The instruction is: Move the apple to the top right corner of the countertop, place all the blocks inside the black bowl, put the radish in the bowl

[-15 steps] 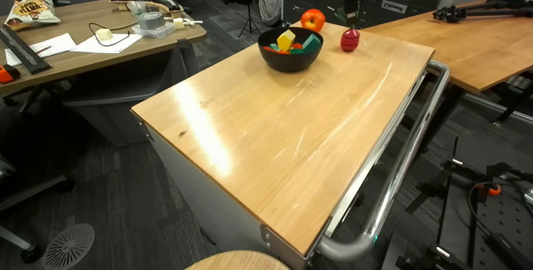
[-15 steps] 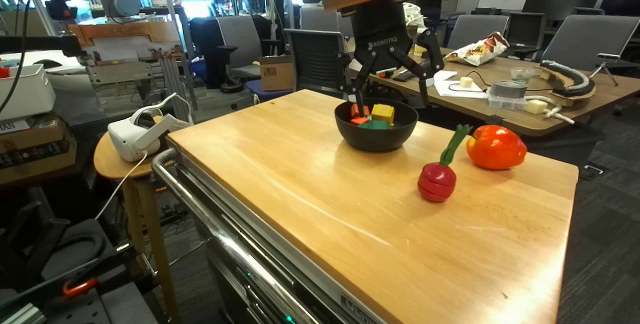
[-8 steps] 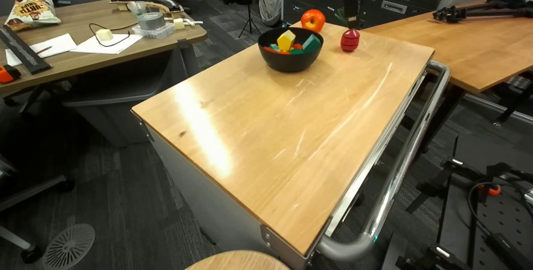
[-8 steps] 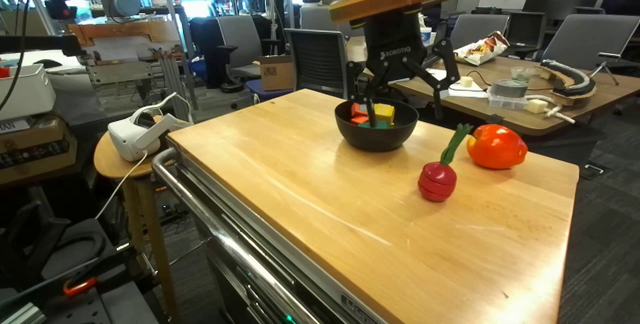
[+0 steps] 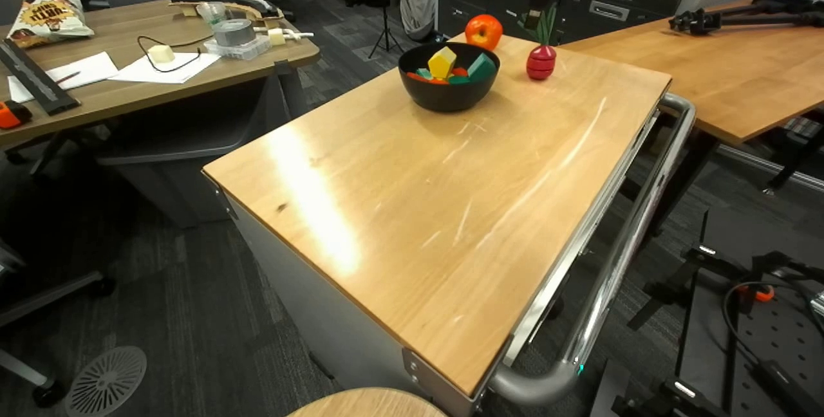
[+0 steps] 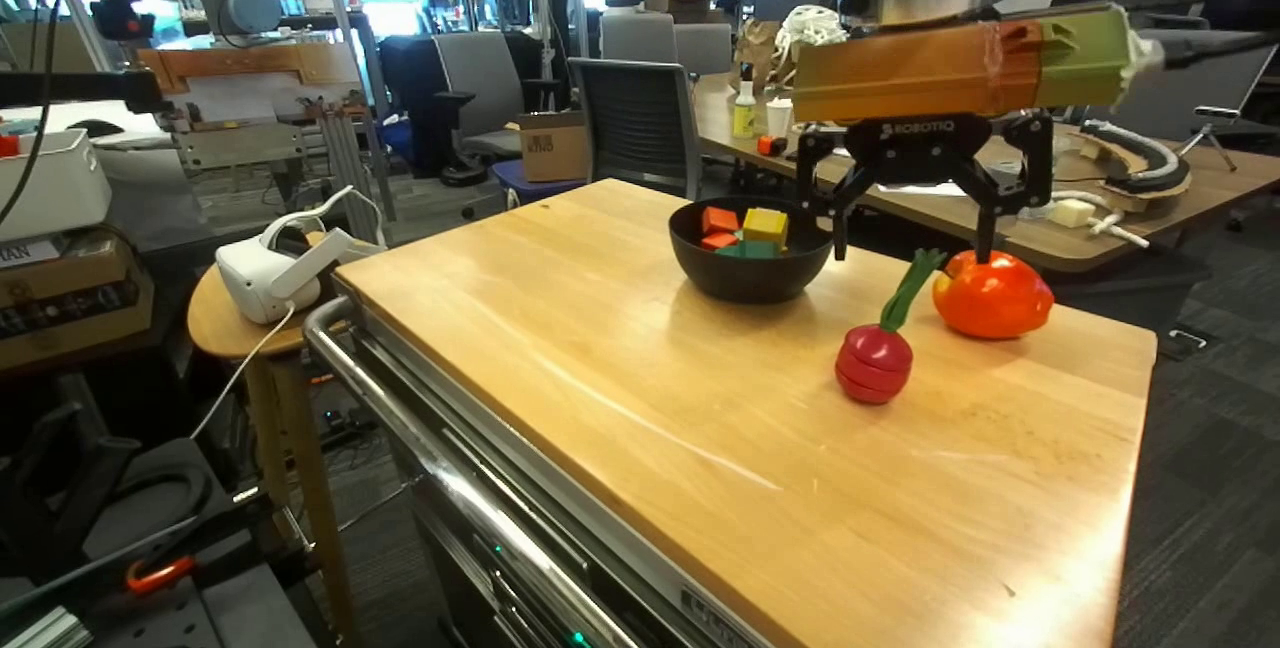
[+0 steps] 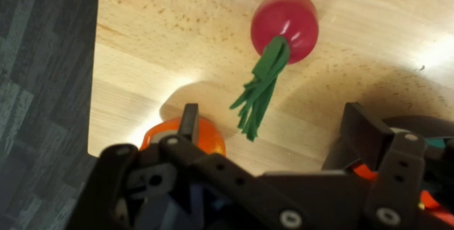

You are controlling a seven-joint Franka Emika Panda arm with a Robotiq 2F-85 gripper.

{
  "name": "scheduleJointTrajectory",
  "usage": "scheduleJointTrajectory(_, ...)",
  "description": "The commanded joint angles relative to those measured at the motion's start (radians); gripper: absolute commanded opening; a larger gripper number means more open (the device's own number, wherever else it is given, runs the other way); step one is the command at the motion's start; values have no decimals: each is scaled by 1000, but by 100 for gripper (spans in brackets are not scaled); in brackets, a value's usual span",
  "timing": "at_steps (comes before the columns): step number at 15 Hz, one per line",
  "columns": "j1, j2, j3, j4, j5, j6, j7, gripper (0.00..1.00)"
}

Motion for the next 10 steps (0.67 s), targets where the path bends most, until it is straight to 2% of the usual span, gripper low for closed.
scheduleJointTrajectory(1, -49, -18, 40, -26, 215, 55, -214, 100)
scheduleJointTrajectory(2, -52, -15, 41, -19, 256, 22, -254, 100)
scheduleJointTrajectory(3, -53, -12, 37, -13, 286, -8, -281, 94)
scheduleJointTrajectory(4, -51, -12, 30, -13, 299, -28, -295, 75)
scheduleJointTrajectory(5, -45, -15, 17, -11, 291, -68, -283, 68)
scheduleJointTrajectory(6, -37, -16, 2, -10, 265, -105, -250, 58)
scheduleJointTrajectory(8, -20, -24, -28, -22, 195, -133, -169, 56)
scheduleJointTrajectory(9, -14, -27, -42, -27, 160, -141, -121, 49)
scheduleJointTrajectory(10, -13, -30, -50, -29, 133, -151, -90, 35)
